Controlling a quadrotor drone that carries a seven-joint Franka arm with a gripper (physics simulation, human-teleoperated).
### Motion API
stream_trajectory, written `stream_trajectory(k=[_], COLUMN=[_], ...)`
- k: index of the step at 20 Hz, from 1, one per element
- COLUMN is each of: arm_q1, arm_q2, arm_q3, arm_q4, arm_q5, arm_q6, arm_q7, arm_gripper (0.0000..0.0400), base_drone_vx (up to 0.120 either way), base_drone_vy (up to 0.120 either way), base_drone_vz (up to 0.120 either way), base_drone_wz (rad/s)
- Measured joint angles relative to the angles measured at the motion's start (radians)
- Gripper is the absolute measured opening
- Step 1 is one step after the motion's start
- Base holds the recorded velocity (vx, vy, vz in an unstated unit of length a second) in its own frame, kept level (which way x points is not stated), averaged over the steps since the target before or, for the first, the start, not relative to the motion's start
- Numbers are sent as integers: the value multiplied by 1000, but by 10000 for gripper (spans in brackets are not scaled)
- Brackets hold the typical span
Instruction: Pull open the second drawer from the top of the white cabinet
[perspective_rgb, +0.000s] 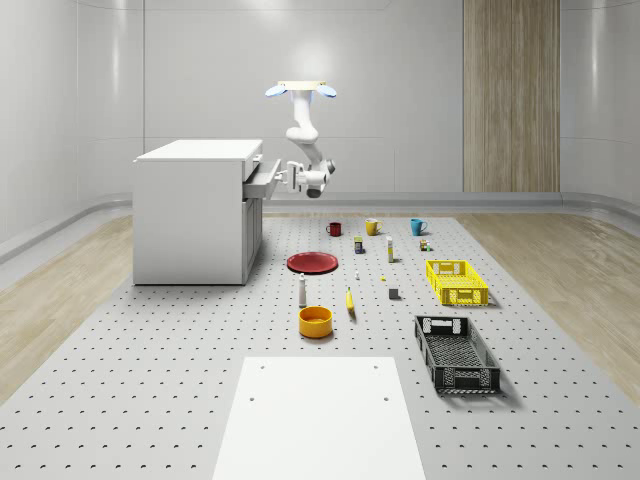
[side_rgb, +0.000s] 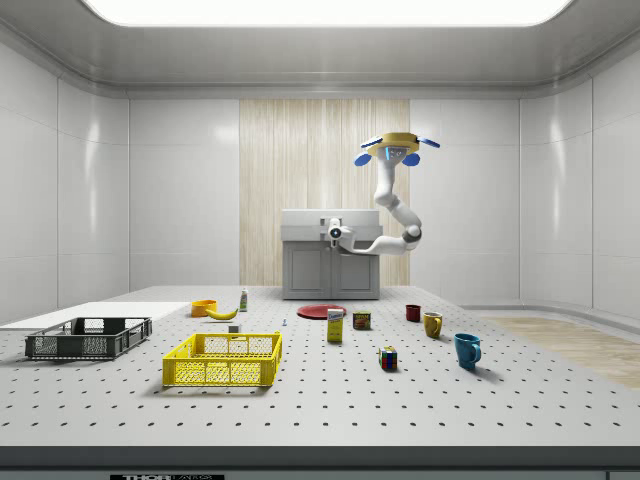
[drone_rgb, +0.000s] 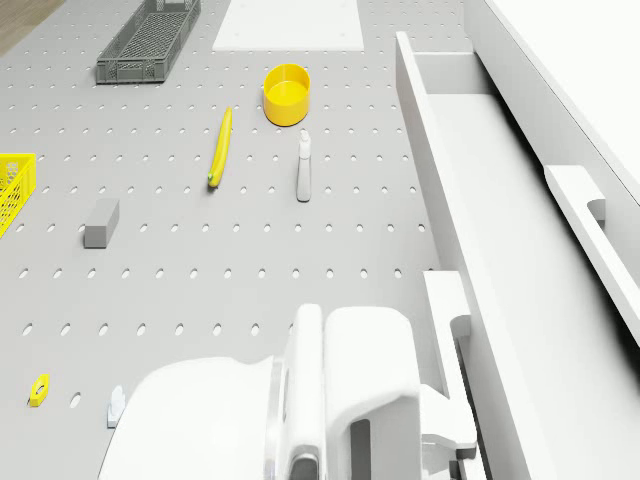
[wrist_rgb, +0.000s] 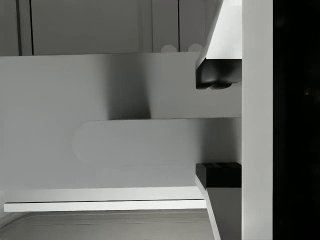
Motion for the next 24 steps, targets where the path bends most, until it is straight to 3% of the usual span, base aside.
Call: stream_trajectory(k=[13, 15, 16, 18, 24], arm_q1=[19, 49, 81, 101, 131], arm_q2=[-24, -73, -108, -118, -134], arm_q3=[-139, -157, -177, -200, -237], arm_q4=[46, 71, 73, 70, 65], arm_q5=[-110, -170, -204, -219, -228], arm_q6=[-76, -67, -44, -33, -17], arm_q7=[10, 136, 169, 141, 96], arm_gripper=[154, 279, 297, 248, 288], base_drone_vx=[0, 0, 0, 0, 0], base_drone_vy=[0, 0, 0, 0, 53], base_drone_vz=[0, 0, 0, 0, 0], base_drone_wz=[0, 0, 0, 0, 0])
